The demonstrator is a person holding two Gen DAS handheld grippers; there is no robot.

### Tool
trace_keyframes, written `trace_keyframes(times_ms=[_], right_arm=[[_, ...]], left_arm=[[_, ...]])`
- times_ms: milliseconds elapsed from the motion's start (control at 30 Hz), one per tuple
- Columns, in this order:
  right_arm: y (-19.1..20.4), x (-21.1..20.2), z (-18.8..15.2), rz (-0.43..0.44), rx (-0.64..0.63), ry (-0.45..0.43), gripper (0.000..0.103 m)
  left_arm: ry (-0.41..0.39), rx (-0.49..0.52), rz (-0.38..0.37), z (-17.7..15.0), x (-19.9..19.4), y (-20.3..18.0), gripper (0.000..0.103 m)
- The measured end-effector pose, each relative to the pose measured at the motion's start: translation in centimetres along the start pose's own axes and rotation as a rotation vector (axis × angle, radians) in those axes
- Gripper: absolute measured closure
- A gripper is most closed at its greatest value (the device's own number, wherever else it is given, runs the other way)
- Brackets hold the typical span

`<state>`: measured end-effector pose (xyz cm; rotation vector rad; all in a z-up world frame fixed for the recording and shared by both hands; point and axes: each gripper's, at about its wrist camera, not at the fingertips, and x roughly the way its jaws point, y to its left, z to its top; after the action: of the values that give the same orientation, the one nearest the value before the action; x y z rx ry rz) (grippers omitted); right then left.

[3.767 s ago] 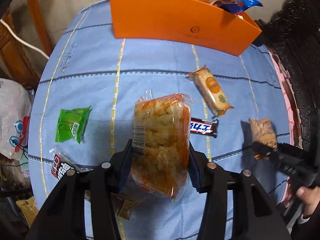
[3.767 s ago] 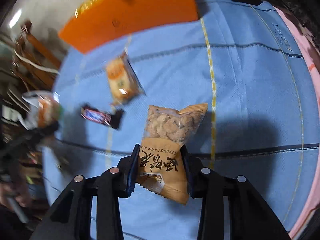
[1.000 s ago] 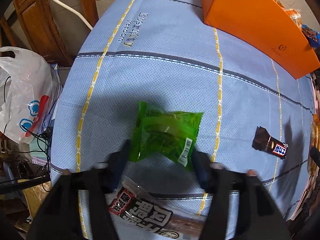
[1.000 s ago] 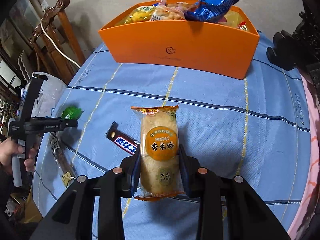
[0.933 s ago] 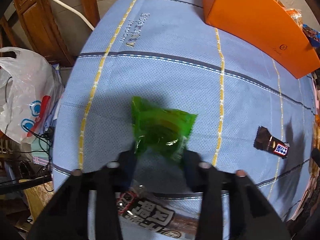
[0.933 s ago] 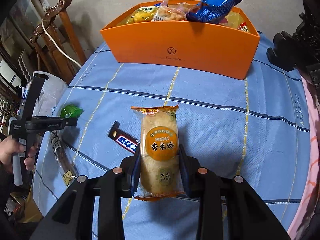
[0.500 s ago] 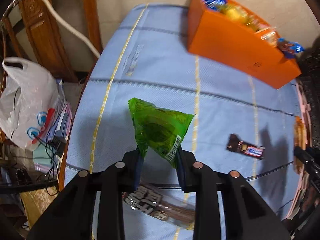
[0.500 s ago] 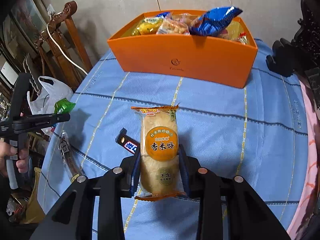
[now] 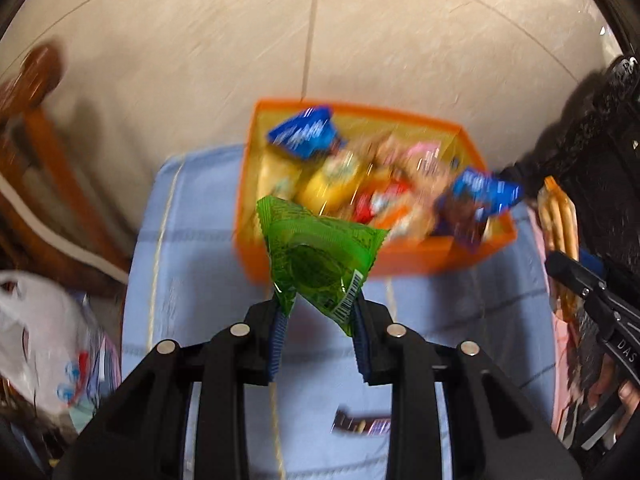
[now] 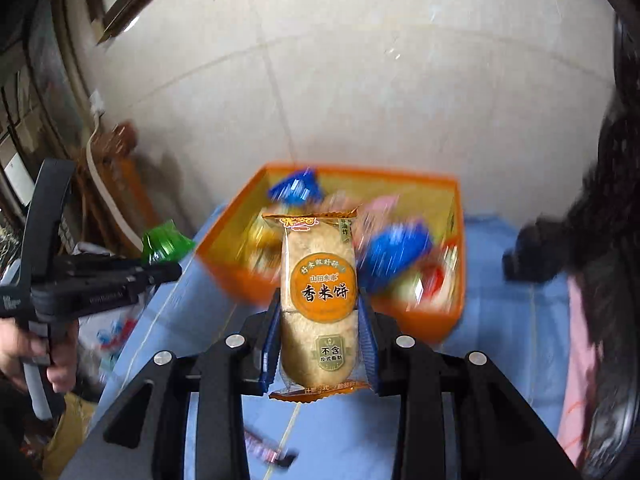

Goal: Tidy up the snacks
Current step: 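Carry both packs into the orange box and open both tools, then move both tools back over the last two snacks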

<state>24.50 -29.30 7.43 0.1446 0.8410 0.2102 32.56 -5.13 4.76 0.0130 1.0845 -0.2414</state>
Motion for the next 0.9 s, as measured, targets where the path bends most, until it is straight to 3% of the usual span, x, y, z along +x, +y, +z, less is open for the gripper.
trace_keyframes(times_ms=[100,167,200,233,267,333,433,533,733,900], right_arm=[[-1.1,2.6,3.2,-0.034,0.01,-0.013,0.069],[-2.5,4.8,5.1,-0.064,0.048,-0.022,0.067],[-3.4,6.0,5.7,-0.087,0.08,-0.012,0.051],[-4.0,6.6,5.8,-0.121,0.106,0.003,0.03],[-4.9,6.6,5.4,-0.166,0.149,0.004,0.028],[-4.9,5.9,4.0,-0.135,0.138,-0.027,0.025],[-3.4,4.5,0.3,-0.153,0.052,-0.039,0.025],[-1.8,3.1,-4.2,-0.092,0.004,-0.015,0.024],[5.4,6.1,-15.0,0.13,-0.269,0.301,0.025],[8.1,8.5,-18.4,0.132,-0.325,0.391,0.026]], left_arm=[[-0.03,0.014,-0.012,4.6,1.5,-1.4,0.074],[-0.048,-0.009,-0.012,7.4,2.7,-2.1,0.064],[-0.07,-0.024,-0.002,8.3,3.0,-2.3,0.026],[-0.081,-0.033,0.044,8.9,3.2,-2.6,0.006],[-0.107,-0.032,0.121,9.0,3.3,-2.9,0.004],[-0.131,0.013,0.124,7.9,3.5,-3.2,0.004],[-0.049,0.051,0.139,4.7,5.2,-2.5,0.004],[0.006,0.008,0.141,0.3,5.5,-0.5,0.004],[0.161,-0.138,0.146,-11.0,4.6,4.8,0.004],[0.278,-0.261,0.208,-19.2,3.8,9.1,0.004]])
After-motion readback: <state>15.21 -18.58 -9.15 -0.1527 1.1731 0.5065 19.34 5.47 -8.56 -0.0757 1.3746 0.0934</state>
